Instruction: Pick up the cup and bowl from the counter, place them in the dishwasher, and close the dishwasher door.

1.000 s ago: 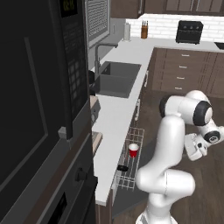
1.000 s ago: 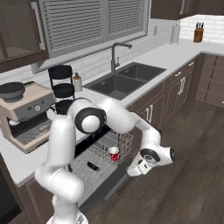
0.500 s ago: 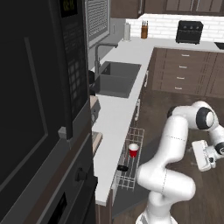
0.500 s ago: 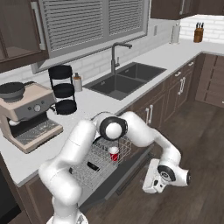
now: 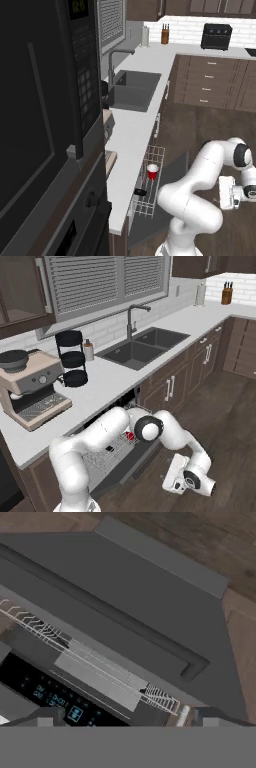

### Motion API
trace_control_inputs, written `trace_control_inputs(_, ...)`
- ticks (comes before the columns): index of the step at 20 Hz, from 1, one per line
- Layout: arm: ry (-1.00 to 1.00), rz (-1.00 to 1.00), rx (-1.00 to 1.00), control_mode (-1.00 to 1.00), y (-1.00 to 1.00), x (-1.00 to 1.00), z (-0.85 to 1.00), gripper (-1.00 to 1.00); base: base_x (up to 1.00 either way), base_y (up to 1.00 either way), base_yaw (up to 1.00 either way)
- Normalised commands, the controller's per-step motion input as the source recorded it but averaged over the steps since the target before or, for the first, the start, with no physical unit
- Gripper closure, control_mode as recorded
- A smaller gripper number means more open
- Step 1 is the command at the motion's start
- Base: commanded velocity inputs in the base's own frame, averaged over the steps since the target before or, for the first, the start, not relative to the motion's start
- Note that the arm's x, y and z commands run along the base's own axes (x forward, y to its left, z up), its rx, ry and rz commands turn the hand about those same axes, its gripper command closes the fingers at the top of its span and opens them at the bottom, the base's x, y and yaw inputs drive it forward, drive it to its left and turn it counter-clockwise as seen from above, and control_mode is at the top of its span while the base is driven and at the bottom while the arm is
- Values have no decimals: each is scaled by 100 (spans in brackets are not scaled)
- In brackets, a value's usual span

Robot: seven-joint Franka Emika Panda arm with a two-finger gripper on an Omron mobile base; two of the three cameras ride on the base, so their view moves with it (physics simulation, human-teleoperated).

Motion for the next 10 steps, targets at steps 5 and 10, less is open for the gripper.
trace_control_inputs(5, -3, -5, 6, -100, 11, 74, -69, -100, 0, 0, 0)
trace_control_inputs(10, 0, -6, 1, -100, 23, 85, -74, -100, 0, 0, 0)
